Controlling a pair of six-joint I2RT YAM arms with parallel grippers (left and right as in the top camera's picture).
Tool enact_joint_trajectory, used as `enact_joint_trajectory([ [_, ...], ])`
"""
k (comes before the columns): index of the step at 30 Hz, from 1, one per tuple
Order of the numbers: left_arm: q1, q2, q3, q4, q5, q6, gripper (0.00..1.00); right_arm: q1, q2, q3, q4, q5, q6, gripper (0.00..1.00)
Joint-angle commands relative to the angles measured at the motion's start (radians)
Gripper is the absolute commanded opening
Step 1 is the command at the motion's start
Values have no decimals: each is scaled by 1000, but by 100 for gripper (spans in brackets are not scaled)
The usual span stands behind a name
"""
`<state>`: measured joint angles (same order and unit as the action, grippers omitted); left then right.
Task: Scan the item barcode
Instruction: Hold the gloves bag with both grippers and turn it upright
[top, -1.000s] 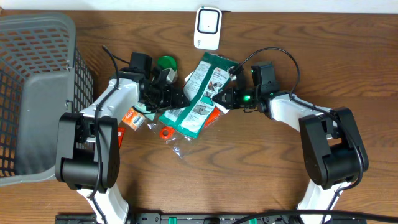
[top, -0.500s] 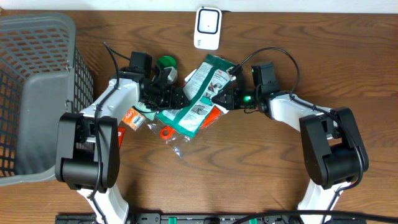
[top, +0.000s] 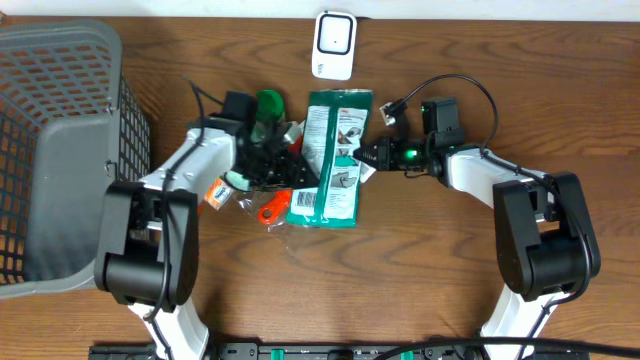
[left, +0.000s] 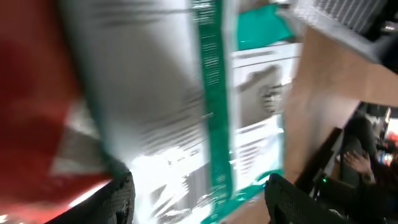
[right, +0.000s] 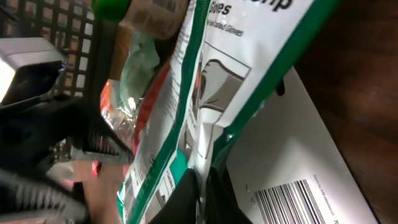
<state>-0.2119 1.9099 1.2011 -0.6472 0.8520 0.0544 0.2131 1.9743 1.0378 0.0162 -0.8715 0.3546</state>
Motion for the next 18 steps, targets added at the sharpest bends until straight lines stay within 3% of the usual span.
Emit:
enact_joint_trajectory([
  [1, -55, 14, -6, 20, 49, 20, 67, 18, 8, 7, -16, 42, -19, 6],
  [5, -117, 14, -6, 60, 41, 19, 68, 30, 8, 7, -40, 74, -26, 6],
  [9, -138, 14, -6, 77, -79, -12, 68, 30, 8, 7, -46, 82, -31, 9],
  [18, -46, 7, 5, 84, -112, -66, 68, 21, 8, 7, -66, 100, -38, 8],
])
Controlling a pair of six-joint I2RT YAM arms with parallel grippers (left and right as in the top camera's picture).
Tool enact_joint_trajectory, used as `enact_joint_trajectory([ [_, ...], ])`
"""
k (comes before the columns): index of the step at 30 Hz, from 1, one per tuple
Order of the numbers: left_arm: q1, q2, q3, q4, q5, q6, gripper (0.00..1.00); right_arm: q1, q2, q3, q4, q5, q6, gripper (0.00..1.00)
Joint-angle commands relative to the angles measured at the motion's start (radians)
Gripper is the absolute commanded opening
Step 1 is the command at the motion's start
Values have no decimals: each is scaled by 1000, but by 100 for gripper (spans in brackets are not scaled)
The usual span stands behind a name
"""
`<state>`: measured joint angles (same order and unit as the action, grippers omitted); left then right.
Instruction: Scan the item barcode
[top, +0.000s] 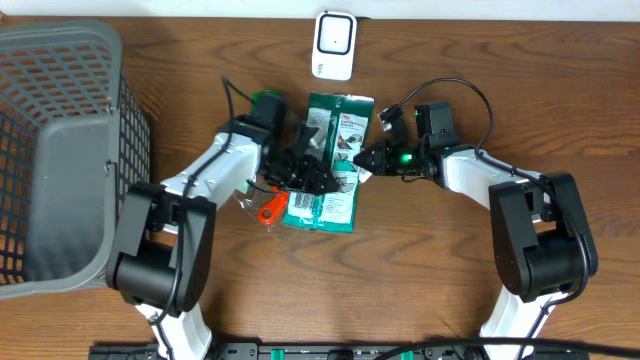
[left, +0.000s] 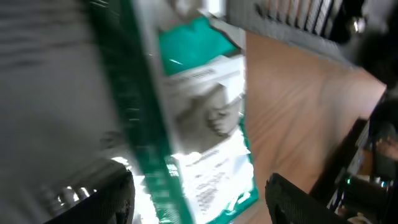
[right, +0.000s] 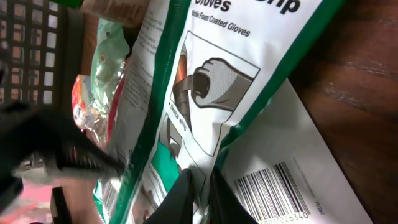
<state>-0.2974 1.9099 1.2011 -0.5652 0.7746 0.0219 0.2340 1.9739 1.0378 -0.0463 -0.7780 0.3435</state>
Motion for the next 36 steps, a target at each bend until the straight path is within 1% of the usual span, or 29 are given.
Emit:
enact_joint_trajectory([
  [1, 53, 4, 11, 3, -35, -35, 68, 0, 8, 7, -4, 7, -27, 8],
  [4, 82, 0, 22, 39, -36, -40, 68, 0, 8, 7, -7, 6, -27, 8],
  [7, 101, 1, 22, 69, -126, -116, 68, 0, 8, 7, -15, 6, -27, 8],
  [10, 105, 1, 21, 74, -136, -126, 68, 0, 8, 7, -23, 7, -27, 8],
  [12, 101, 1, 22, 74, -122, -143, 68, 0, 8, 7, -23, 7, -27, 8],
  [15, 96, 0, 22, 79, -26, -151, 68, 0, 8, 7, -23, 7, -27, 4],
  [17, 86, 0, 22, 81, 4, -151, 68, 0, 8, 7, -22, 7, -26, 5],
  [18, 78, 0, 21, 80, 4, -151, 68, 0, 8, 7, -22, 7, -27, 9],
  [20, 51, 0, 21, 80, 4, -151, 68, 1, 8, 7, -21, 7, -26, 31],
  [21, 38, 0, 21, 81, 4, -151, 68, 2, 8, 7, -19, 6, -27, 38],
  [22, 24, 0, 21, 83, 3, -151, 68, 3, 8, 7, -19, 6, -26, 47],
  [24, -1, 0, 21, 90, 2, -151, 68, 6, 8, 7, -19, 6, -26, 61],
  [25, -11, 0, 21, 96, -1, -151, 68, 9, 8, 7, -18, 7, -22, 65],
  [26, -19, 0, 21, 104, 0, -151, 68, 11, 8, 7, -18, 7, -21, 68],
  [28, -25, 1, 21, 119, -1, -152, 68, 15, 8, 7, -17, 19, -9, 70],
  [36, -13, 0, 21, 137, 0, -159, 68, 23, 8, 7, 7, 38, 1, 68],
])
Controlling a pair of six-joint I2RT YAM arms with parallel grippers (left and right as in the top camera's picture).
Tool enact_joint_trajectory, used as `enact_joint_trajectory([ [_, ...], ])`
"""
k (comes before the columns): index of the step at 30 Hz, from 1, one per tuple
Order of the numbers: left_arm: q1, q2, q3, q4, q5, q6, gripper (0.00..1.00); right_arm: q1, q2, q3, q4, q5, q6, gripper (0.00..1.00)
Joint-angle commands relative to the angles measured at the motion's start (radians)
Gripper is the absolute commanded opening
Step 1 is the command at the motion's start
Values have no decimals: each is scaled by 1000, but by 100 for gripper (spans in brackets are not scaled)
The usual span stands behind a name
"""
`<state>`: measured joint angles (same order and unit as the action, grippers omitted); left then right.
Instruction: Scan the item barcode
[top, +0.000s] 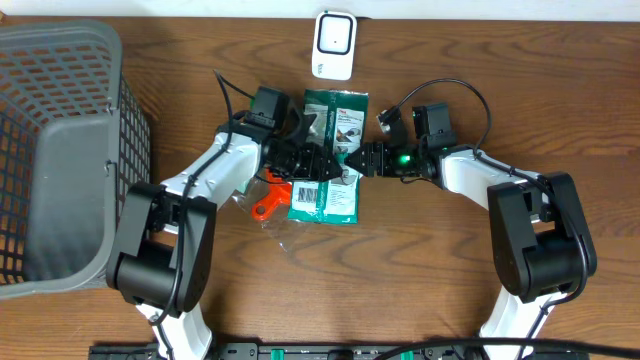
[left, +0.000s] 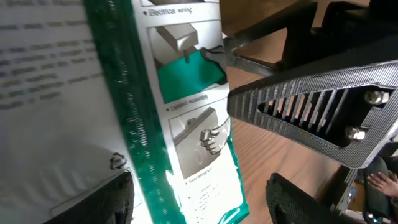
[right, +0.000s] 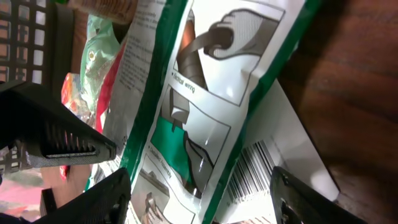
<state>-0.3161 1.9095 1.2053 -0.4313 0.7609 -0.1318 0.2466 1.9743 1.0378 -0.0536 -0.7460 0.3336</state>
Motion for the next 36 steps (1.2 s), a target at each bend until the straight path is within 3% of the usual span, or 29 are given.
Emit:
enact_joint_trajectory([
  [1, 6, 1, 17, 3, 14, -5, 68, 11, 8, 7, 22, 6, 11, 67],
  [9, 6, 1, 17, 3, 14, -13, 68, 11, 8, 7, 103, 9, 81, 67],
  [22, 32, -15, 35, 3, 18, -108, 68, 50, 8, 7, 97, 69, 90, 63],
  [36, 67, -29, 39, 11, 51, -117, 68, 77, 8, 7, 90, 140, 108, 57],
])
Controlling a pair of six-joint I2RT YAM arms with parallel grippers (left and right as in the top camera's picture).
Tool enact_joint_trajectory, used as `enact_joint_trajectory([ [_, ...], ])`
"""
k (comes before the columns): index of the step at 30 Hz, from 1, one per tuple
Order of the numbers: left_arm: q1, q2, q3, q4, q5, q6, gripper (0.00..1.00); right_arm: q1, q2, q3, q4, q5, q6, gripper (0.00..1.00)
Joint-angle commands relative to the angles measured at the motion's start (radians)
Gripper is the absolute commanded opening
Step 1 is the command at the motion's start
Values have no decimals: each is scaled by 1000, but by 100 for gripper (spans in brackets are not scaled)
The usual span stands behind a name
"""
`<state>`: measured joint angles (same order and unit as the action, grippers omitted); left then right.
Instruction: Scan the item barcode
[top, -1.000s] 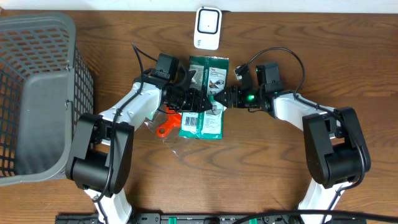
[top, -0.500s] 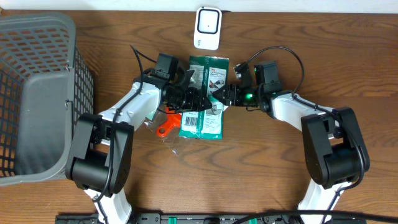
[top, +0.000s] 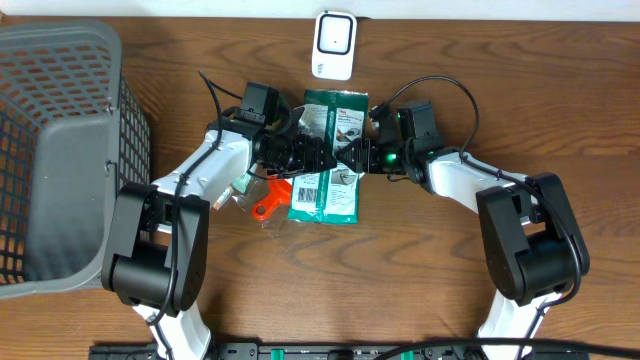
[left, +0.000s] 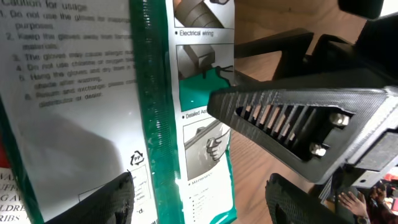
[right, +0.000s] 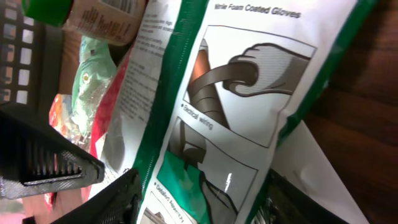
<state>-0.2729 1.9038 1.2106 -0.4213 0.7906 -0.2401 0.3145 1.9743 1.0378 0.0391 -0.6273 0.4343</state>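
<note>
A green and white glove package (top: 335, 195) lies flat on the table, with a barcode label (top: 312, 187) near its lower left. The white scanner (top: 334, 44) stands at the far edge. My left gripper (top: 306, 156) is open over the package's left half; its print fills the left wrist view between the fingers (left: 106, 200). My right gripper (top: 353, 158) is open over the right half, its fingers (right: 104, 200) straddling the package (right: 236, 93). The two grippers nearly meet.
A grey mesh basket (top: 60, 150) fills the left side. A pile of small goods lies left of the package: an orange item (top: 266, 207), crinkly packets (right: 93, 74) and a green-capped bottle (right: 56, 9). White paper (right: 323, 168) sticks out from under the package.
My right gripper has moved further left over the package, closer to the left gripper. The left gripper shifted slightly. Both stay open; the package has barely moved.
At first my right gripper was shut on the package's right edge and the left one sat in the pile beside it. Then the left gripper was over the package. Later the right gripper was open, and now both hang open over the package.
</note>
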Motion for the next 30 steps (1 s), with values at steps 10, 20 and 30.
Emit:
enact_joint_trajectory([
  [10, 205, -23, 34, 1, -17, -5, 68, 9, 61, 7, 15, 15, 26, 55],
  [20, 254, -22, 28, -43, -25, 37, 68, 9, 108, 7, 111, -59, 69, 45],
  [30, 204, 4, 19, -43, -24, 35, 68, 9, 108, 7, 102, -59, 70, 41],
])
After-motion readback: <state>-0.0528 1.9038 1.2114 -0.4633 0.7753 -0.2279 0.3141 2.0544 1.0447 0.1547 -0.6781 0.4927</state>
